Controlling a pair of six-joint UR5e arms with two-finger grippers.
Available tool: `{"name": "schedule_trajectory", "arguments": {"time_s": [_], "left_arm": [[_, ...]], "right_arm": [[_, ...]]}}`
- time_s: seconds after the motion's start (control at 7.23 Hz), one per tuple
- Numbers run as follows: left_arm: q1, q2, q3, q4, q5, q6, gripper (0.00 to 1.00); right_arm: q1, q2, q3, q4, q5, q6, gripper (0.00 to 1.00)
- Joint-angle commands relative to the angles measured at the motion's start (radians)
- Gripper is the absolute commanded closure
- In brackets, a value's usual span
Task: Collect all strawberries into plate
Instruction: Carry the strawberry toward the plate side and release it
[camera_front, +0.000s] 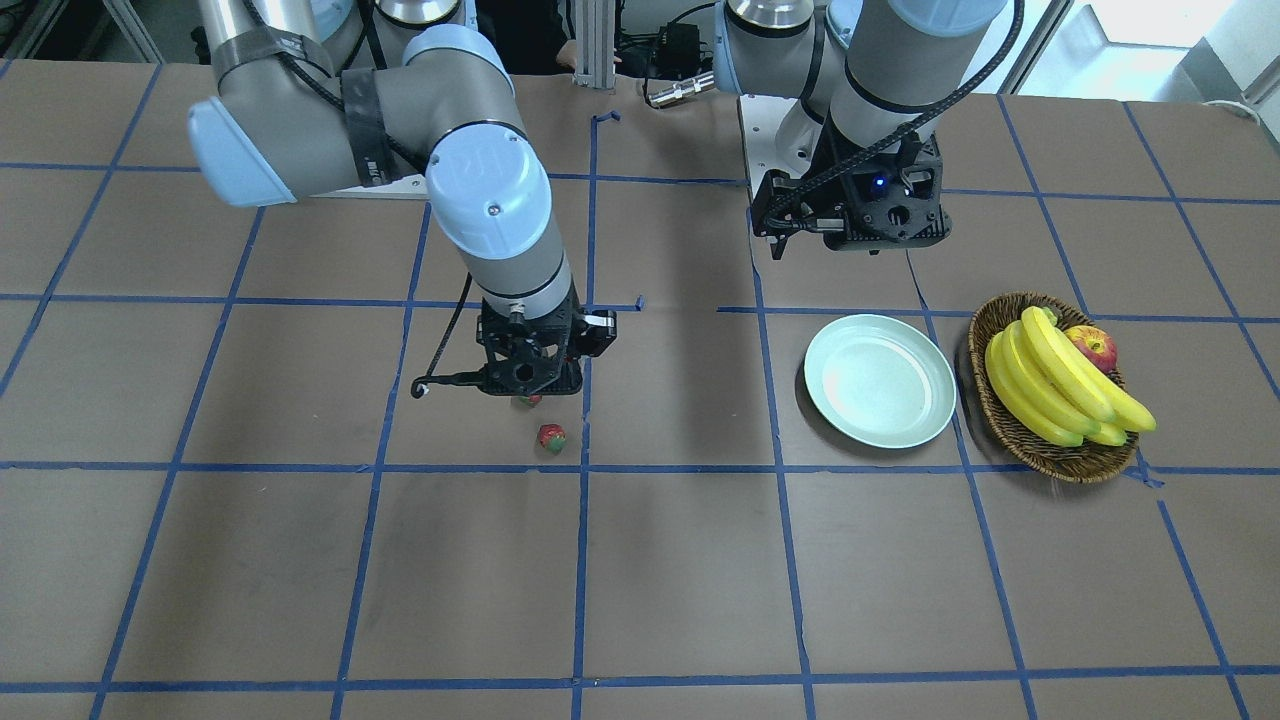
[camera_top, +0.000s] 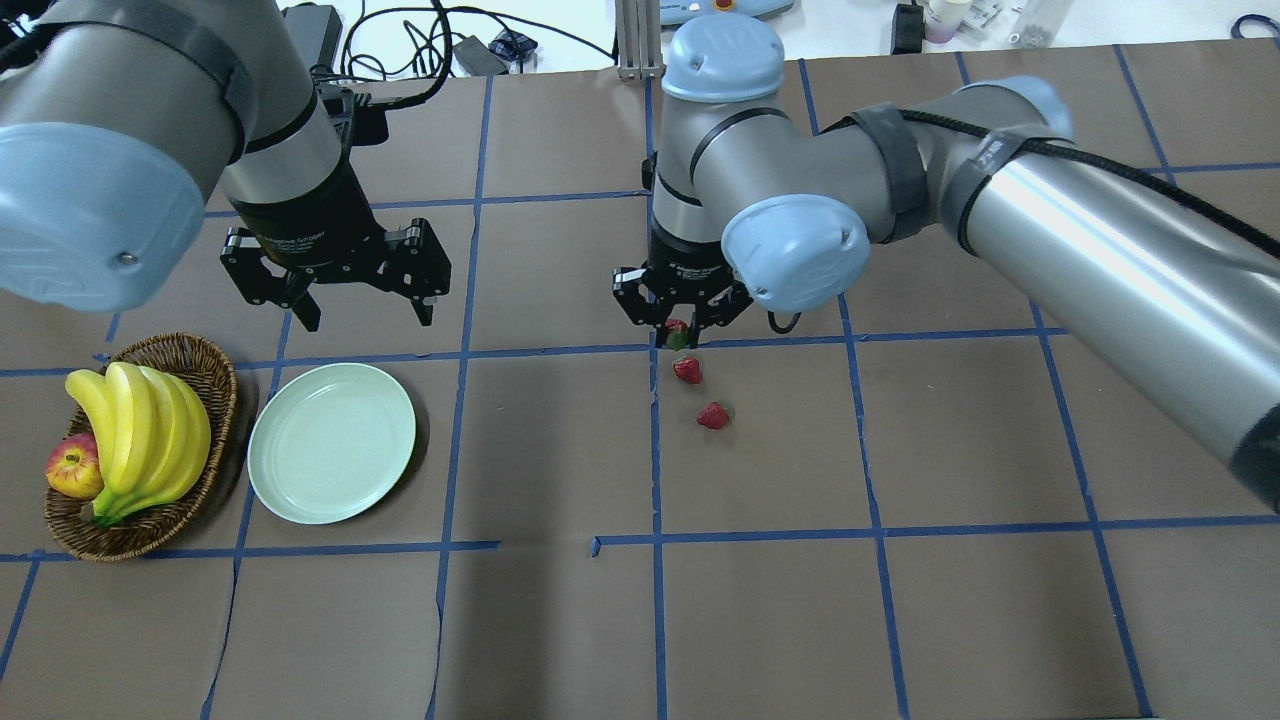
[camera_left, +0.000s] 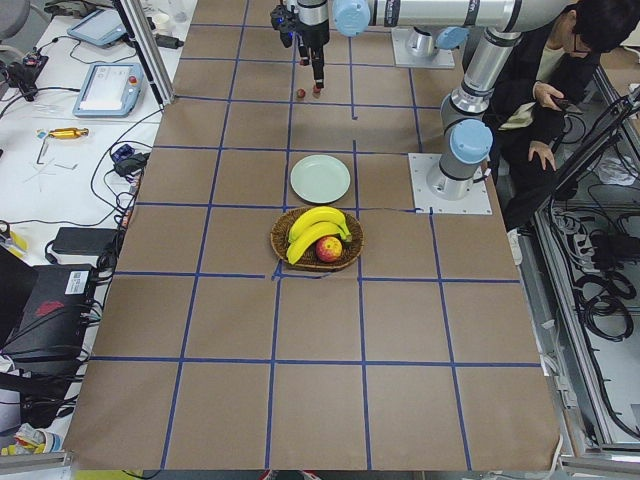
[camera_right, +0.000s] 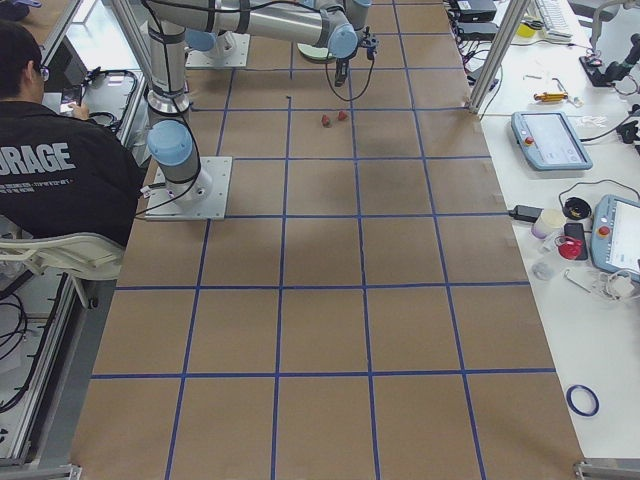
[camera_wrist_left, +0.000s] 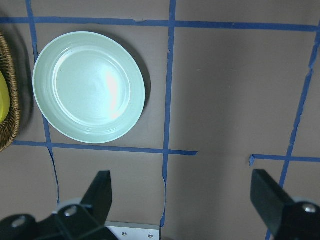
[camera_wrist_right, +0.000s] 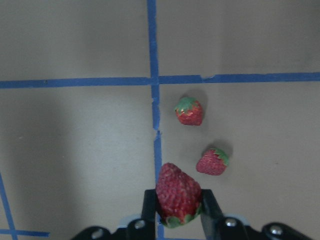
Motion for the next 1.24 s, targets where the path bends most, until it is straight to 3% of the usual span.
{"name": "schedule_trajectory", "arguments": {"time_s": [0.0, 0.28, 0.55, 0.69, 0.83, 0.97, 1.11], "left_arm": [[-0.001, 0.002, 0.0, -0.001, 0.002, -0.001, 0.0], [-0.001, 0.0, -0.002, -0.001, 0.002, -0.001, 0.0], [-0.001, 0.002, -0.002, -0.001, 0.003, -0.001, 0.0], [-0.001, 0.0, -0.003, -0.001, 0.003, -0.001, 0.0], [-0.003, 0.002, -0.006, -0.001, 0.003, -0.001, 0.0], [-0.003, 0.0, -0.006, -0.001, 0.003, -0.001, 0.0], [-0.003, 0.0, -0.008, -0.003, 0.005, -0.001, 0.0]], "right_arm": [[0.054, 0.101, 0.004, -0.096, 0.04, 0.011, 1.0], [0.054, 0.156, 0.008, -0.146, 0.113, 0.005, 1.0], [0.056, 0.192, 0.013, -0.151, 0.115, 0.002, 1.0], [0.056, 0.204, 0.019, -0.153, 0.115, 0.002, 0.95], [0.056, 0.212, 0.025, -0.151, 0.115, -0.001, 0.8], [0.056, 0.212, 0.025, -0.151, 0.115, 0.0, 0.54], [0.056, 0.203, 0.024, -0.151, 0.113, -0.001, 0.09]]}}
